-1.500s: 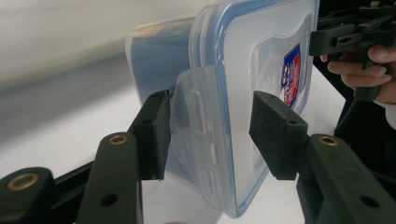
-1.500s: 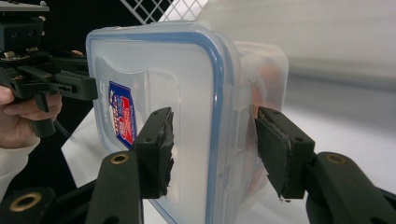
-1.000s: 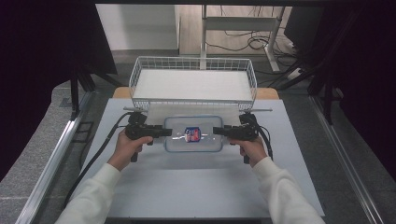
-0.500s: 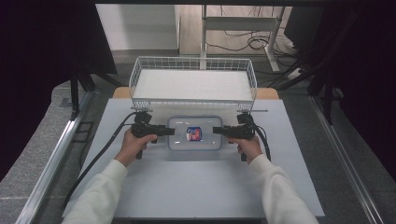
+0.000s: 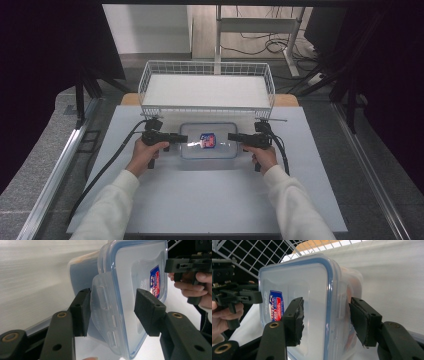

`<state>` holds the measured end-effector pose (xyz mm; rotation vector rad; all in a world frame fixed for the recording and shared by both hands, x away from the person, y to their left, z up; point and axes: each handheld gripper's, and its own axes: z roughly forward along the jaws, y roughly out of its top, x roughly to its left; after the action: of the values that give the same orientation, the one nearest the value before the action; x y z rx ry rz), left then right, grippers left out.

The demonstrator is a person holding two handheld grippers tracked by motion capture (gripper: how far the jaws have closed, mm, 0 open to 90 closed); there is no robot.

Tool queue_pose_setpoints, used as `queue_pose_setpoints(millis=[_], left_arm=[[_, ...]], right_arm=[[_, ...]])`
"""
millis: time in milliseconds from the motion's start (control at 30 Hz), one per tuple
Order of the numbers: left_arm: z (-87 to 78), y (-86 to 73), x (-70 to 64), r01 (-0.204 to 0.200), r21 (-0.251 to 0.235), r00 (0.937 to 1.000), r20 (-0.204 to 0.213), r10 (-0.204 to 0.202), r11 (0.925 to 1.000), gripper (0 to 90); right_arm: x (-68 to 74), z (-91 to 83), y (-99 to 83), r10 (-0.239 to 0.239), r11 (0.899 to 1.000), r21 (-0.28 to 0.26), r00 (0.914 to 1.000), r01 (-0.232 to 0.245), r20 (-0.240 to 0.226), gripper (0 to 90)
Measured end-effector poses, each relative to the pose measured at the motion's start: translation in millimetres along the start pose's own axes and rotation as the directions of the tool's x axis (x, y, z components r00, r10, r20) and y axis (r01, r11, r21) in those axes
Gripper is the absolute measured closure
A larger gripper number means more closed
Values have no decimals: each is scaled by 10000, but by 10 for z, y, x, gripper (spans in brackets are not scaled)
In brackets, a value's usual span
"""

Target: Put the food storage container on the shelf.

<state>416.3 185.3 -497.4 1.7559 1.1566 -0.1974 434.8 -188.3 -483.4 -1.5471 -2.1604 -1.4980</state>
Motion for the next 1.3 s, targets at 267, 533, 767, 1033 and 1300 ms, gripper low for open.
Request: queue_pose_setpoints(millis=[267,533,767,1033,1300], left_arm=[[34,19,75,395,-132,9992,45,-395,9991,475],[66,22,122,700,-293,9973,219,-694,9971,465],[67,20,124,629,-330,9978,213,-622,9975,460],[-118,0,-128,-639,-1019,9929,-1066,530,9927,353],[-466,-295,-417,-1584,-1025,9828,-1120,1468,9820,304]], right_arm=[[-24,53,-3,442,9986,-289,9989,-437,148,443],[-18,106,-20,634,9963,-603,9973,-610,382,425],[-18,115,-26,652,9957,-689,9970,-623,420,419],[170,-48,-69,-705,9888,-1172,9820,919,1753,291],[416,-463,-257,-2330,9612,-947,9464,2590,2237,335]])
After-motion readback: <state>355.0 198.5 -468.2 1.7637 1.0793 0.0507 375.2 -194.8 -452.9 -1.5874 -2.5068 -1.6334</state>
